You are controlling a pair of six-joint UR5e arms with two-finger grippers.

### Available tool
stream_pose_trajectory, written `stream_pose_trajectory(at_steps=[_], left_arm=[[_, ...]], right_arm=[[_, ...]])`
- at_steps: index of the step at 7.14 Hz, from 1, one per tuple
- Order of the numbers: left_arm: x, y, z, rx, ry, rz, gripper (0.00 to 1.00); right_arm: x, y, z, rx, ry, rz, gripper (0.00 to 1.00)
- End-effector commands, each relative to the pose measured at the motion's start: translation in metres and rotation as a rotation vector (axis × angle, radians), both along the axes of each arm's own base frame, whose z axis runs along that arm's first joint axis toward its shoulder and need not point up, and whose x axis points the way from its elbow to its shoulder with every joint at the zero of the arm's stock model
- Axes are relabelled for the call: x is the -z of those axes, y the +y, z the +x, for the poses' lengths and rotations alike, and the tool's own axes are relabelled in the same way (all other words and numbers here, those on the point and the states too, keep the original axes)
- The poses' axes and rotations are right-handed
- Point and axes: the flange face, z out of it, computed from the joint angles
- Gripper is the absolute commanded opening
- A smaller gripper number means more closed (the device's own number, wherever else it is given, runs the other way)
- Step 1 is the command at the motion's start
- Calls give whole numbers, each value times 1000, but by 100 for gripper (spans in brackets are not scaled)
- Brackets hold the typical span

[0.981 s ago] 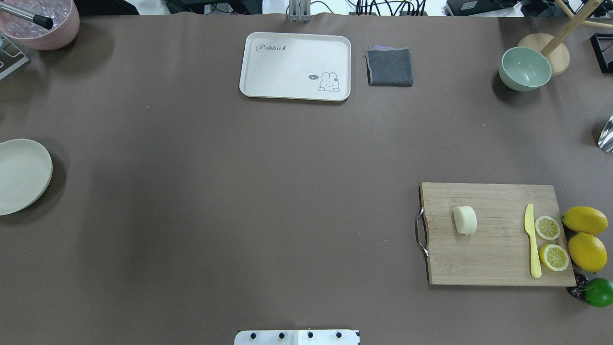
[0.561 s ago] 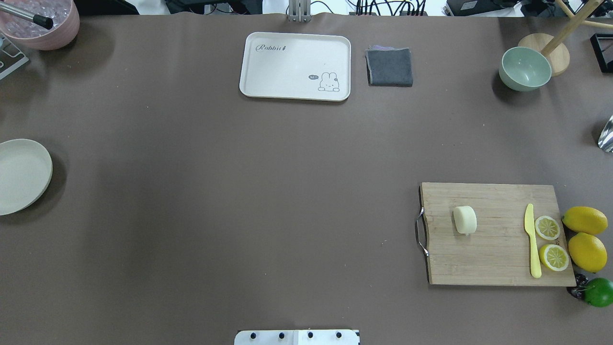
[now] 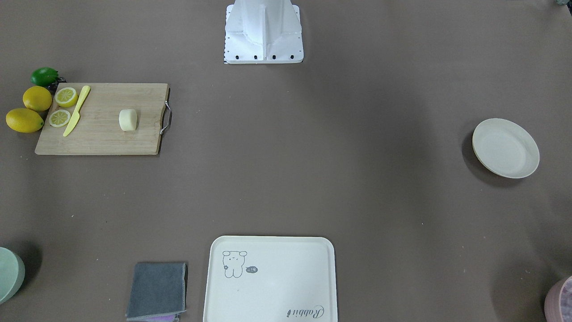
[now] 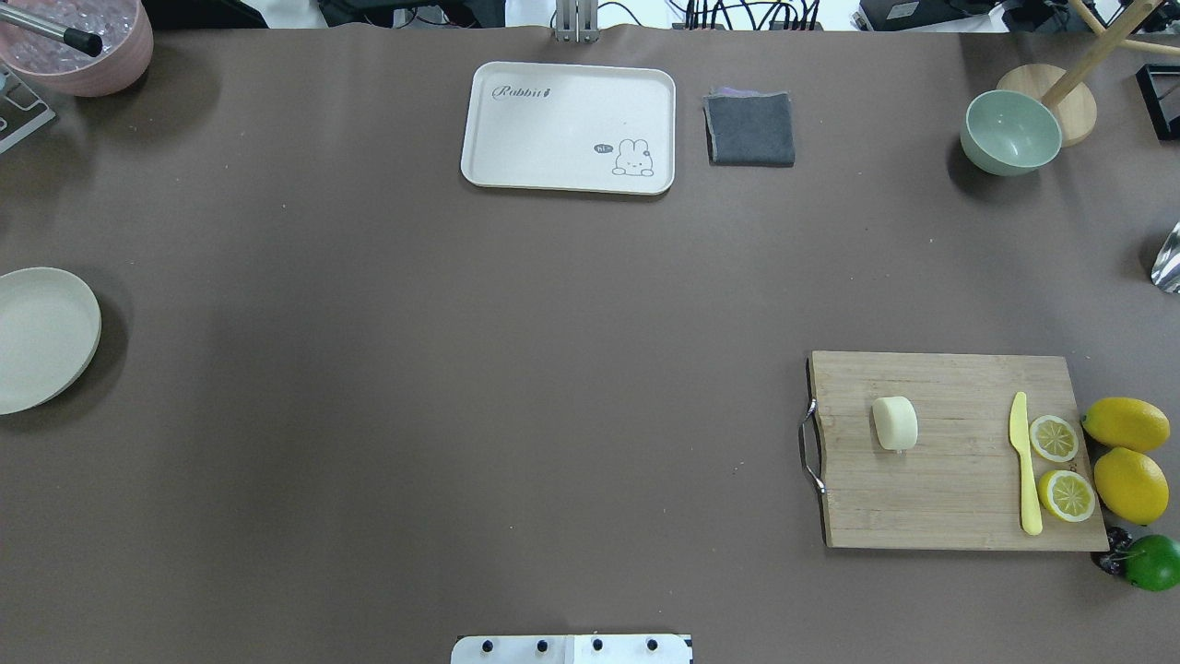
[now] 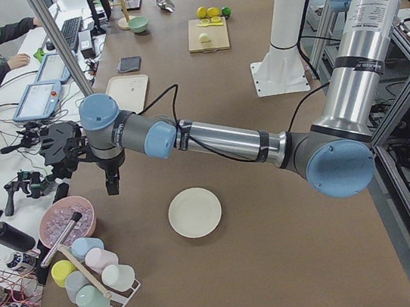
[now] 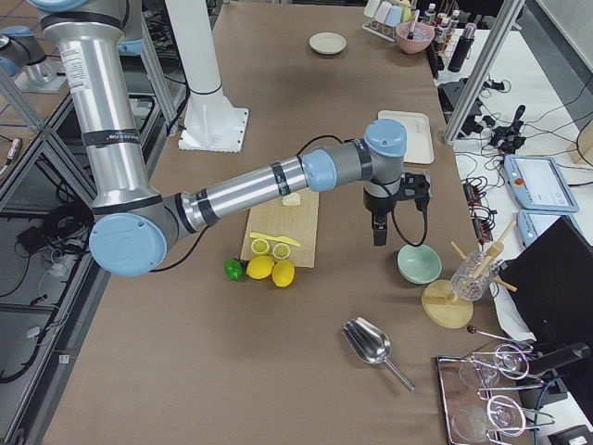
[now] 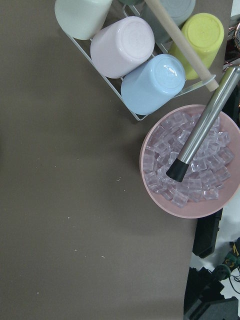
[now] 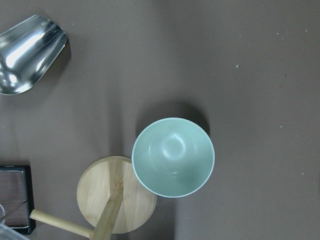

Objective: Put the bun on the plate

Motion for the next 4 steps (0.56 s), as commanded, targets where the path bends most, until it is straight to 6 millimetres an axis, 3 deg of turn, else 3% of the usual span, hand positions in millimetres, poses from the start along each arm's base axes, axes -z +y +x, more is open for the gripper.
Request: stream_pose_trajectory(at_steps=[1,4], left_arm=[[-5,1,2,-1,-1,-9,98],[-16,6,2,-4,12,-29,98]], right_arm=[[0,1,0,0,0,-1,100],[-11,4,2,-2,4,-19,100]])
